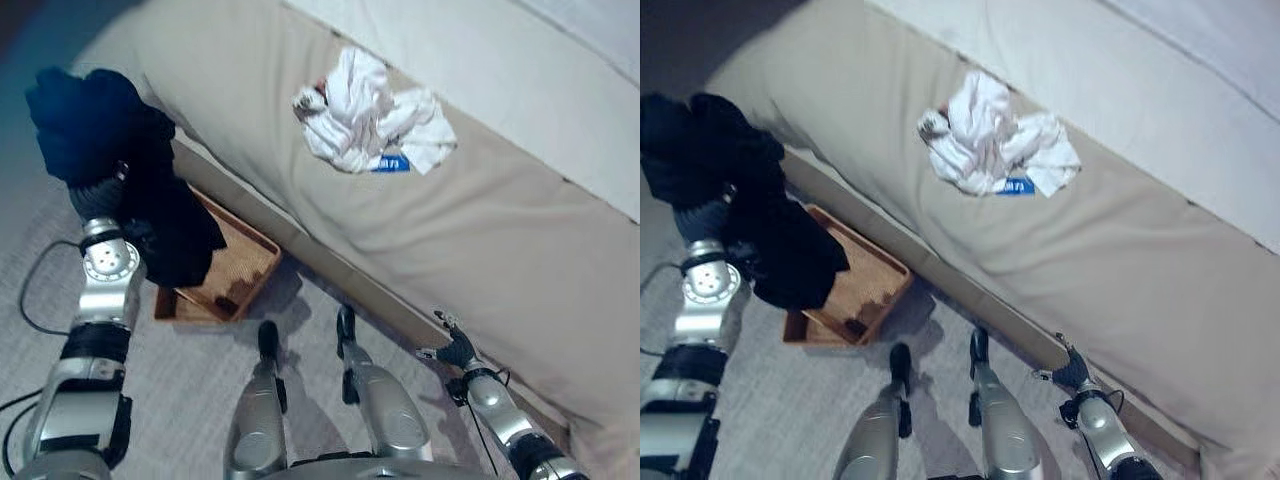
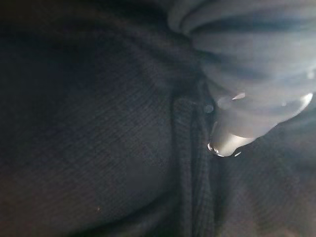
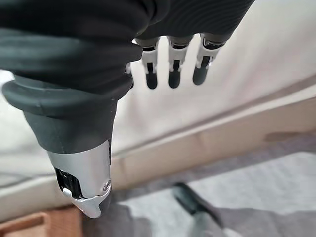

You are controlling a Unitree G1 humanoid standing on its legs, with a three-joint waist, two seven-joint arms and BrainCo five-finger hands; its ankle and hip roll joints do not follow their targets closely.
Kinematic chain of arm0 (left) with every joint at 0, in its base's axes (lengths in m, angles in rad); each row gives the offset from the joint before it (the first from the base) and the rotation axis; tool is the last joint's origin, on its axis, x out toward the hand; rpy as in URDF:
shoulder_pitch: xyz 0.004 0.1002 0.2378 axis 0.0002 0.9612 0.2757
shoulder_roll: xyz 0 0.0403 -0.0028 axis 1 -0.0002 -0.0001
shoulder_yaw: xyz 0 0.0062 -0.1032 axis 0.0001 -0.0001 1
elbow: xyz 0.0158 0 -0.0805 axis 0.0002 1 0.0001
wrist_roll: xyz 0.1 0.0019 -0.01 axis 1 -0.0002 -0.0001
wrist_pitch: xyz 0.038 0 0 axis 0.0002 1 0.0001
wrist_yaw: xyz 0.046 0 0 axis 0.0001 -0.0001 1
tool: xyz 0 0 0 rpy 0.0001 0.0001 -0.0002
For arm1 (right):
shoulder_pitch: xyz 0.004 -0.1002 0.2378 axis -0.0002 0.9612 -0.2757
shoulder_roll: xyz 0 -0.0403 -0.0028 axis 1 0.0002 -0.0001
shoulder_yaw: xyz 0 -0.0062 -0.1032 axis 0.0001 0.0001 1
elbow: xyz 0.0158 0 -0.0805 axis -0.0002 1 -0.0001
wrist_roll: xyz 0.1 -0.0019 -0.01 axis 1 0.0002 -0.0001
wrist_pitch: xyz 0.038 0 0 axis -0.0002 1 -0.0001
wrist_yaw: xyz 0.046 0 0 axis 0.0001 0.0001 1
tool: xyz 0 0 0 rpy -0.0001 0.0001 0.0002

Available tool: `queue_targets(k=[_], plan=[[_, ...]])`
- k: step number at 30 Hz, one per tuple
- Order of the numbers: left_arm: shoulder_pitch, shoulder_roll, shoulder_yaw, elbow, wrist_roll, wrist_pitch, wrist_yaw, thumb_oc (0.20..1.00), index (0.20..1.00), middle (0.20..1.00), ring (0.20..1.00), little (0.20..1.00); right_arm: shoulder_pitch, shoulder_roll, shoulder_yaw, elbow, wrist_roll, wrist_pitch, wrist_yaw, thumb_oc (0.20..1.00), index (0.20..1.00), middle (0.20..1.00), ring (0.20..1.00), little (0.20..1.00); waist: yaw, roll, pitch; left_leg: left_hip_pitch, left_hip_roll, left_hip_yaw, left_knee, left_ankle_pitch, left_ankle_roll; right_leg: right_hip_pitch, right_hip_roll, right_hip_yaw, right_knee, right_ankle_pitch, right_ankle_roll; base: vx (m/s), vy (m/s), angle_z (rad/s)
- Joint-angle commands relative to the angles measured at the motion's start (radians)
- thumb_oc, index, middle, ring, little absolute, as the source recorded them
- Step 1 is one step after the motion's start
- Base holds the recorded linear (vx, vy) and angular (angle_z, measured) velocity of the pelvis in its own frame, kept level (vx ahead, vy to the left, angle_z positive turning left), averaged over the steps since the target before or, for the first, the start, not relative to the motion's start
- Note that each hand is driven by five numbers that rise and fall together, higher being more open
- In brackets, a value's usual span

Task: Pick up clothes into the bucket

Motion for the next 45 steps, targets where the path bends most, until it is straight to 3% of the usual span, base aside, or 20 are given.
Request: queue_targets(k=[1, 7, 18, 19, 20, 22, 24, 26, 33, 38, 41, 45], plan=[[-0.105, 0.082, -0.026, 0.033, 0.013, -0.055, 0.045, 0.200, 0.200, 0.200, 0.200, 0.200, 0.005, -0.035, 0.047, -0.003, 0.007, -0.019, -0.037, 1.000, 1.000, 1.000, 1.000, 1.000, -0.008, -0.041, -0.030, -0.140, -0.015, -0.038, 0.248, -0.103, 0.030, -0.015, -0.074, 0.001, 0.079, -0.033, 0.082, -0.07, -0.019, -0.09], [-0.227, 0.126, -0.086, 0.114, -0.020, -0.049, 0.051, 0.200, 0.200, 0.200, 0.200, 0.200, -0.043, -0.032, 0.080, -0.038, 0.035, -0.037, -0.060, 1.000, 1.000, 1.000, 1.000, 1.000, -0.019, -0.088, 0.018, -0.281, -0.006, -0.046, 0.340, -0.122, 0.028, -0.097, -0.055, 0.002, 0.058, -0.005, 0.087, -0.07, -0.021, -0.04], [-0.384, 0.157, -0.158, 0.215, -0.129, -0.049, 0.029, 0.213, 0.213, 0.213, 0.213, 0.213, -0.104, -0.030, 0.101, -0.117, 0.082, -0.069, -0.107, 1.000, 1.000, 1.000, 1.000, 1.000, -0.042, -0.117, 0.039, -0.480, -0.016, -0.078, 0.407, -0.136, 0.040, -0.274, -0.047, -0.039, 0.103, -0.006, 0.094, -0.03, -0.005, 0.04], [-0.397, 0.153, -0.159, 0.250, -0.140, -0.039, 0.026, 0.871, 0.871, 0.871, 0.871, 0.871, -0.105, -0.028, 0.106, -0.126, 0.087, -0.073, -0.113, 1.000, 1.000, 1.000, 1.000, 1.000, -0.047, -0.120, 0.039, -0.505, -0.017, -0.081, 0.421, -0.140, 0.042, -0.299, -0.048, -0.046, 0.111, -0.005, 0.095, 0.01, -0.006, 0.08], [-0.399, 0.153, -0.159, 0.251, -0.140, -0.039, 0.025, 1.000, 1.000, 1.000, 1.000, 1.000, -0.106, -0.028, 0.106, -0.126, 0.087, -0.073, -0.113, 1.000, 1.000, 1.000, 1.000, 1.000, -0.047, -0.119, 0.039, -0.507, -0.017, -0.081, 0.423, -0.141, 0.042, -0.300, -0.047, -0.046, 0.112, -0.006, 0.095, 0.02, -0.011, 0.04], [-0.423, 0.124, -0.148, 0.315, -0.193, -0.022, 0.029, 1.000, 1.000, 1.000, 1.000, 1.000, -0.111, -0.020, 0.112, -0.132, 0.094, -0.072, -0.129, 1.000, 1.000, 1.000, 1.000, 1.000, -0.054, -0.127, 0.039, -0.523, -0.016, -0.083, 0.429, -0.145, 0.044, -0.317, -0.044, -0.050, 0.109, 0.000, 0.097, 0.00, 0.000, 0.00], [-0.428, 0.089, -0.113, 0.353, -0.262, -0.018, 0.040, 0.862, 0.862, 0.862, 0.862, 0.862, -0.111, -0.014, 0.119, -0.128, 0.095, -0.067, -0.141, 1.000, 1.000, 1.000, 1.000, 1.000, -0.054, -0.132, 0.039, -0.529, -0.015, -0.083, 0.428, -0.146, 0.044, -0.319, -0.041, -0.052, 0.102, 0.003, 0.099, 0.01, -0.005, 0.03], [-0.417, 0.074, -0.095, 0.363, -0.283, -0.008, 0.040, 1.000, 1.000, 1.000, 1.000, 1.000, -0.108, -0.016, 0.121, -0.139, 0.089, -0.062, -0.147, 1.000, 1.000, 1.000, 1.000, 1.000, -0.051, -0.134, 0.039, -0.532, -0.013, -0.084, 0.427, -0.146, 0.044, -0.321, -0.040, -0.054, 0.097, 0.004, 0.098, 0.00, 0.000, 0.00], [-0.378, 0.028, -0.041, 0.406, -0.320, 0.015, 0.022, 1.000, 1.000, 1.000, 1.000, 1.000, -0.130, -0.042, 0.098, -0.209, 0.094, -0.063, -0.178, 1.000, 1.000, 1.000, 1.000, 1.000, -0.045, -0.136, 0.039, -0.513, -0.014, -0.086, 0.410, -0.142, 0.042, -0.305, -0.041, -0.059, 0.092, -0.004, 0.094, 0.00, 0.000, 0.00], [-0.320, -0.013, -0.005, 0.381, -0.298, 0.040, 0.025, 1.000, 1.000, 1.000, 1.000, 1.000, -0.238, -0.137, -0.030, -0.476, 0.063, -0.082, -0.281, 1.000, 1.000, 1.000, 1.000, 1.000, -0.030, -0.110, 0.039, -0.476, -0.022, -0.086, 0.374, -0.127, 0.040, -0.289, -0.050, -0.063, 0.102, -0.014, 0.095, 0.00, 0.000, 0.00], [-0.258, -0.061, -0.010, 0.361, -0.232, 0.061, 0.034, 1.000, 1.000, 1.000, 1.000, 1.000, -0.398, -0.228, -0.150, -0.627, 0.007, -0.087, -0.405, 1.000, 1.000, 1.000, 1.000, 1.000, -0.006, -0.072, 0.039, -0.448, -0.031, -0.085, 0.342, -0.117, 0.042, -0.288, -0.069, -0.068, 0.137, -0.033, 0.094, 0.00, 0.025, -0.01], [-0.187, -0.099, -0.042, 0.320, -0.110, 0.089, 0.054, 1.000, 1.000, 1.000, 1.000, 1.000, -0.507, -0.281, -0.179, -0.662, -0.014, -0.061, -0.437, 1.000, 1.000, 1.000, 1.000, 1.000, 0.017, -0.037, 0.039, -0.428, -0.042, -0.088, 0.308, -0.102, 0.043, -0.298, -0.087, -0.071, 0.180, -0.054, 0.089, 0.00, 0.022, 0.09]])
